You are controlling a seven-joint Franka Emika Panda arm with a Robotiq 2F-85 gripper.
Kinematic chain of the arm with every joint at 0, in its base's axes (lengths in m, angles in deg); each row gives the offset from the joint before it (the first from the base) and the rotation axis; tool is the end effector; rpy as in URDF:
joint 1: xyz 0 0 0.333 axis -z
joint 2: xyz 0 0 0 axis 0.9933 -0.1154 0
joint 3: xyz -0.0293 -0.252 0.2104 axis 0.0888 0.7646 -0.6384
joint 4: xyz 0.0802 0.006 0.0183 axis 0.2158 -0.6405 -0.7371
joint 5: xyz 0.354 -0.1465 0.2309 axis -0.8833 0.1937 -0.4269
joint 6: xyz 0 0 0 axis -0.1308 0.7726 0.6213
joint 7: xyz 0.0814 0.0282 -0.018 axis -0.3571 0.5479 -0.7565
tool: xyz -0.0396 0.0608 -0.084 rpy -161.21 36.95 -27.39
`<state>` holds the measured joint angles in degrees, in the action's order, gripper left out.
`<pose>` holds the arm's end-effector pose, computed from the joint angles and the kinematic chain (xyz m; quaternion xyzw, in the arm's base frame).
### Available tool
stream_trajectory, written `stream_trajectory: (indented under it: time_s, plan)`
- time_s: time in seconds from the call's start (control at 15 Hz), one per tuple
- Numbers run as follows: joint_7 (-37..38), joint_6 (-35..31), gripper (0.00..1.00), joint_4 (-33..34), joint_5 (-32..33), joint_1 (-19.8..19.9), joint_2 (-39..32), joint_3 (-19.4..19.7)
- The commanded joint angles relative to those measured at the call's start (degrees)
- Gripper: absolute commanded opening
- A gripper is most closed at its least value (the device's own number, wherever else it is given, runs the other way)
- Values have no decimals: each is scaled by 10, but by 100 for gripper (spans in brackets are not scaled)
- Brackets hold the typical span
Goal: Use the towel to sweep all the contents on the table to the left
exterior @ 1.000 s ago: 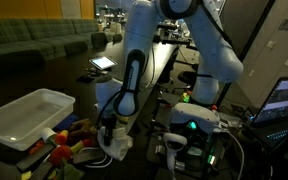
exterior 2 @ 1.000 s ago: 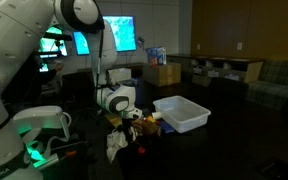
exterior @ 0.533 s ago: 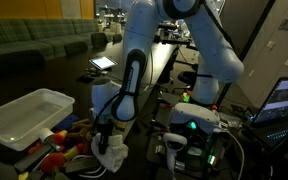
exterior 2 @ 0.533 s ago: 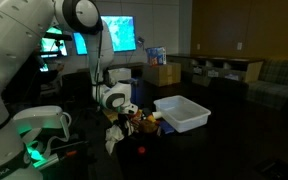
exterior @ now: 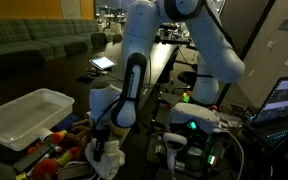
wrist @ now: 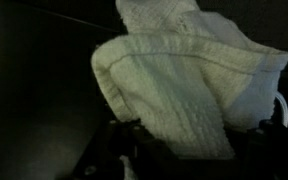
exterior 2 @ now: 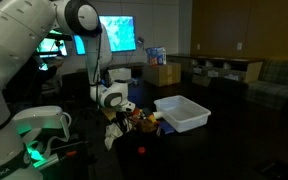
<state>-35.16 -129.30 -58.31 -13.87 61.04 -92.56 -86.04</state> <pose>0.4253 0.3193 0.0013 -0.9876 -0.1360 0.0208 0.0762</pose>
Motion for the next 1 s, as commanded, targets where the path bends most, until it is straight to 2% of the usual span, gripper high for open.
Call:
stream_trajectory:
  time_s: [0.0,0.33,0.6,0.93]
  plan:
    - [-23,55,3,-7,1,7,31,2]
    - [-107,204,4,-38,11,75,87,-2]
    - [-149,279,3,-63,26,116,121,31]
    - [-174,336,3,-69,56,157,135,81]
